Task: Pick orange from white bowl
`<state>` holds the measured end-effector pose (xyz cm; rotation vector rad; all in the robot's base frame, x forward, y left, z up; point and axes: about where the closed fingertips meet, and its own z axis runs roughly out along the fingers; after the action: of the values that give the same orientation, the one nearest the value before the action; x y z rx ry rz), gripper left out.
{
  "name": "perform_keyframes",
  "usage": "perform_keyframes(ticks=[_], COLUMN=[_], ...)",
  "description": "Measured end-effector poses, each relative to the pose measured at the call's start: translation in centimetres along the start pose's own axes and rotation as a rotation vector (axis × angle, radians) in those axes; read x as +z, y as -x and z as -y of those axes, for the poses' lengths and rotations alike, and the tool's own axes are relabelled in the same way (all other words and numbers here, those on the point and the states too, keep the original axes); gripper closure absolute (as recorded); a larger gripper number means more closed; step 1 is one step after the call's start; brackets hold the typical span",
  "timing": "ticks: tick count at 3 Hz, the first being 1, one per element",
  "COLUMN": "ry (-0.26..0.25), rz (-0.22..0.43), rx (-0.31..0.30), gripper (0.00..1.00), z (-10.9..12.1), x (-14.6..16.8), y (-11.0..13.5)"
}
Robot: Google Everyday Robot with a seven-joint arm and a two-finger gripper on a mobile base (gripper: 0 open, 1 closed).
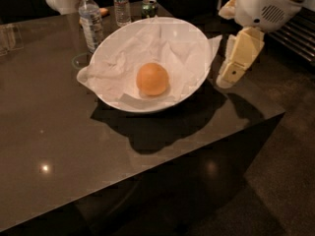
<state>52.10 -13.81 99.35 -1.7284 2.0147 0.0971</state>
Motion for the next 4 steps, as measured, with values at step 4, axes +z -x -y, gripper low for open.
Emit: perform_keyframes(ticks=[4], ry=[0.104], rz=[0.13], rx=[-0.109], gripper=[0.0], z=[2.3], x=[5.5], y=[7.7])
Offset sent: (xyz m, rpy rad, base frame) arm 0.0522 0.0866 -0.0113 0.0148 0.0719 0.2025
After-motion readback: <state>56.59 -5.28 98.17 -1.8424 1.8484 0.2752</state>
